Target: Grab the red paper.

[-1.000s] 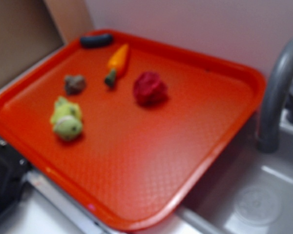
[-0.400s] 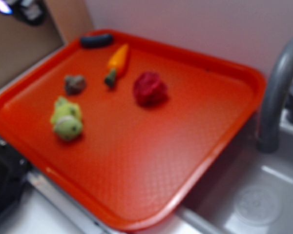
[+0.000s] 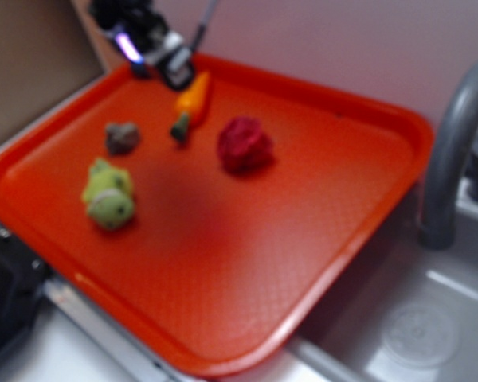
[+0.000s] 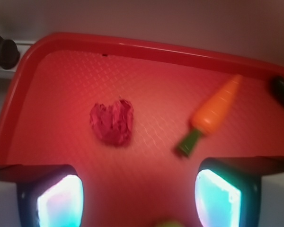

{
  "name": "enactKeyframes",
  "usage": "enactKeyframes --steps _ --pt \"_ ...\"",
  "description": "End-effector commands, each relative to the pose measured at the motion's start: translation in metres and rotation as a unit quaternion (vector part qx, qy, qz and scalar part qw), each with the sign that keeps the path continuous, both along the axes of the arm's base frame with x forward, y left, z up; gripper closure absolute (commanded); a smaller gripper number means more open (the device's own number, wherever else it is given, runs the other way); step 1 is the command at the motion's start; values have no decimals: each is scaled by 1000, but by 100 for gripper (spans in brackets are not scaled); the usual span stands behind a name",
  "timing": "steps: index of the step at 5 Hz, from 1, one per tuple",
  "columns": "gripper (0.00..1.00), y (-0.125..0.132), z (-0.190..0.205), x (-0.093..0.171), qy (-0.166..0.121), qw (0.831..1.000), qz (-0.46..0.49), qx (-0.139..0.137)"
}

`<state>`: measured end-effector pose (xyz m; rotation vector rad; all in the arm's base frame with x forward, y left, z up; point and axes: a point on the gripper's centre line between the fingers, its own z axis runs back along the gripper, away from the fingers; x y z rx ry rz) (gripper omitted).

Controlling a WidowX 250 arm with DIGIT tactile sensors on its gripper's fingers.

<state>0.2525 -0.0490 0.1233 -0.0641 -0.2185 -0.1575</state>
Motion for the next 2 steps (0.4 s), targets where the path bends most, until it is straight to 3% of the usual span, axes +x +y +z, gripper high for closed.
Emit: enactKeyframes --steps 1,2 --pt "0 -38 -42 42 34 996 -87 -12" --pt "0 -48 -63 40 57 992 -107 21"
